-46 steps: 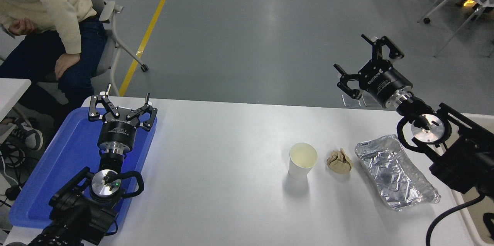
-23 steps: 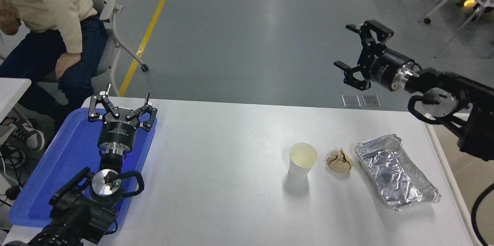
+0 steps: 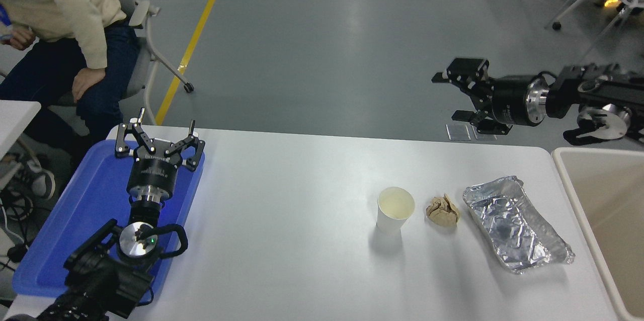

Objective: Pick up paper cup place in dustbin

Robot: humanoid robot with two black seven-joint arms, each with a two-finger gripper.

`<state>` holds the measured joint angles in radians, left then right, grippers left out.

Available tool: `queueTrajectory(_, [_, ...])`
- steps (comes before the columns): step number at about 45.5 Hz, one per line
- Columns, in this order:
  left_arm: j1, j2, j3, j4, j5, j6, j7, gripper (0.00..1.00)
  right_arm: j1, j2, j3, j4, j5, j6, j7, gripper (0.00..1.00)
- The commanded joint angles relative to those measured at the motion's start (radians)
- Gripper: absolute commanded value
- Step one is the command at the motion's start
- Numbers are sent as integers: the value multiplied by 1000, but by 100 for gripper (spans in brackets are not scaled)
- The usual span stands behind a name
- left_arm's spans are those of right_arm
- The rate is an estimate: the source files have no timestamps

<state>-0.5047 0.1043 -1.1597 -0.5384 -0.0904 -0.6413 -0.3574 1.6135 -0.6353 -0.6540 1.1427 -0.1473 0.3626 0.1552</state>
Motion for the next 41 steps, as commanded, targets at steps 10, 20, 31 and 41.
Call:
queueTrajectory(10, [2, 0, 0, 0, 0, 0, 0, 100, 305, 164, -436, 276, -81, 9, -3, 100])
queueTrajectory(20, [2, 0, 0, 0, 0, 0, 0, 100, 417, 282, -552, 350, -78, 35, -5, 100])
queueTrajectory(31, [2, 0, 0, 0, 0, 0, 0, 100, 516, 342, -552, 396, -67, 119, -2, 100])
queueTrajectory(41, [2, 0, 0, 0, -2, 2, 0, 100, 565, 410, -550, 423, -64, 162, 3, 100])
